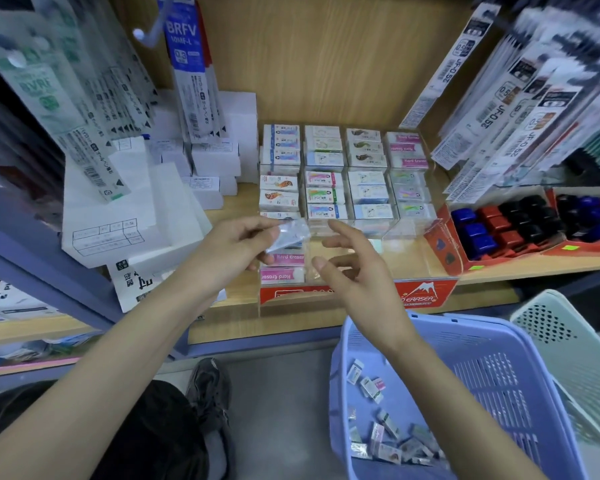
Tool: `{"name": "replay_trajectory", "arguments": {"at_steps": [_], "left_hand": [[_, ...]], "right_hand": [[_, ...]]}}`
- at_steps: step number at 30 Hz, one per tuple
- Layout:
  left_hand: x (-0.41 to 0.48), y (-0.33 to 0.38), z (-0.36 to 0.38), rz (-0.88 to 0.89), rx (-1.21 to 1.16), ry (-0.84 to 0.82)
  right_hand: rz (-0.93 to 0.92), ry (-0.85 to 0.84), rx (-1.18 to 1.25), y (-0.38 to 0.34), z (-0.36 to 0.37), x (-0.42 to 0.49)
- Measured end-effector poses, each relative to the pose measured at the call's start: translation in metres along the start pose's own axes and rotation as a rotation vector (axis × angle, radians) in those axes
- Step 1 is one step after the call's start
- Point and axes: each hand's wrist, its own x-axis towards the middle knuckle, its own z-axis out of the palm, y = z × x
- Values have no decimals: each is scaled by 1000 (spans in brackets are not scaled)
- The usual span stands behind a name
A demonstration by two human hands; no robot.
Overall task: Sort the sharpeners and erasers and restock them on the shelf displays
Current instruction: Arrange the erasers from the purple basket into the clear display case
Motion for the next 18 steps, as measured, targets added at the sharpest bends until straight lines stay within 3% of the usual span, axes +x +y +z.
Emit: {"name": "replay_trajectory", "arguments": {"at_steps": [3, 7, 11, 15, 18], "left_hand": [[2, 4, 10, 13, 29, -50], [8, 14, 27, 10, 4, -57], [14, 20, 47, 35, 26, -104], [19, 22, 62, 69, 73, -115], [22, 23, 64, 67, 116, -84]], "right_hand": [[-139, -3, -173, 0, -4, -2], [-418, 111, -481, 16, -16, -2], [-448, 198, -540, 30, -37, 2], [-492, 153, -620, 38, -60, 6], [-411, 183, -618, 53, -94, 5]]}}
